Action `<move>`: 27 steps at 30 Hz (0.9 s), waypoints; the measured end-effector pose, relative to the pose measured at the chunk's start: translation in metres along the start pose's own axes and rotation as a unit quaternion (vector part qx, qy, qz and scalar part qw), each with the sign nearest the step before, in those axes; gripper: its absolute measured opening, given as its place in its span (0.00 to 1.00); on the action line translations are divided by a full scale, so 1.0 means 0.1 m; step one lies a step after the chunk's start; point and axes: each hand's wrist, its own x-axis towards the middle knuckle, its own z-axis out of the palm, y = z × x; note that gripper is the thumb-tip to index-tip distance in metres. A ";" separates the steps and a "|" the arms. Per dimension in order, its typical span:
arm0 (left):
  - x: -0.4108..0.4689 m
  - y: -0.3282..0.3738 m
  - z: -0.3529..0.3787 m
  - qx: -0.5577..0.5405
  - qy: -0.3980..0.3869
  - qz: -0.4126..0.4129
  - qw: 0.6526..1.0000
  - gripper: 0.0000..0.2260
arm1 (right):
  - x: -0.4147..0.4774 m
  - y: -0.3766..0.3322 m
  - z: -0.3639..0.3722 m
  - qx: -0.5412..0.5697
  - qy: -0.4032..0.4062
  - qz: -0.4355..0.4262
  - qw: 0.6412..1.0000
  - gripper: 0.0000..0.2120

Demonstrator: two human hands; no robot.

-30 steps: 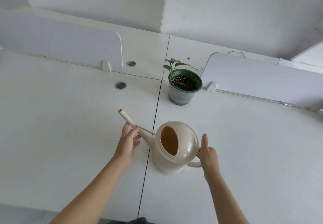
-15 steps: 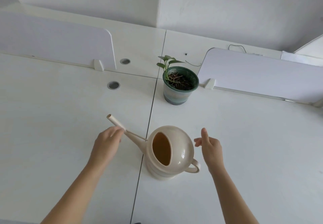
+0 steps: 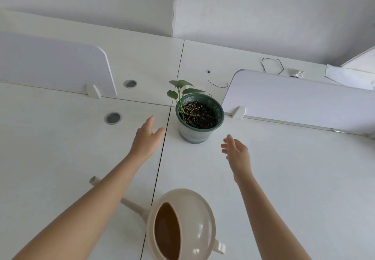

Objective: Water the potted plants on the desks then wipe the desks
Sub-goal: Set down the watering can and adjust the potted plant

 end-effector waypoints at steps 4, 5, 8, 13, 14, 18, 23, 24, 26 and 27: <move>0.47 0.05 0.19 -0.114 0.006 -0.036 0.993 0.22 | 0.37 -0.12 0.15 0.046 0.011 0.019 0.999 0.11; 0.57 0.06 0.26 -0.154 0.002 -0.049 0.987 0.22 | 0.43 -0.14 0.20 0.061 0.013 0.022 0.998 0.09; 0.73 0.11 0.47 -0.246 -0.041 -0.072 0.966 0.20 | 0.53 -0.15 0.32 0.094 0.022 0.018 0.995 0.10; 0.81 -0.04 0.70 -0.244 -0.080 -0.040 0.966 0.23 | 0.54 -0.07 0.38 0.099 0.028 -0.009 0.995 0.16; 0.80 -0.06 0.71 -0.248 -0.080 -0.033 0.965 0.23 | 0.53 -0.06 0.39 0.098 0.023 -0.015 0.995 0.15; 0.73 -0.09 0.73 -0.259 -0.101 -0.023 0.960 0.22 | 0.57 -0.07 0.46 0.098 0.014 -0.014 0.995 0.11; 0.48 -0.19 0.74 -0.221 -0.147 -0.013 0.964 0.13 | 0.57 -0.15 0.50 0.096 0.011 -0.009 0.995 0.13; 0.44 -0.19 0.75 -0.216 -0.153 -0.006 0.964 0.12 | 0.56 -0.17 0.48 0.095 0.001 -0.002 0.995 0.15; 0.41 -0.19 0.73 -0.223 -0.150 0.002 0.963 0.13 | 0.55 -0.19 0.41 0.104 -0.015 0.024 0.994 0.24; 0.43 -0.18 0.72 -0.235 -0.135 -0.008 0.962 0.17 | 0.54 -0.20 0.38 0.108 -0.015 0.032 0.994 0.26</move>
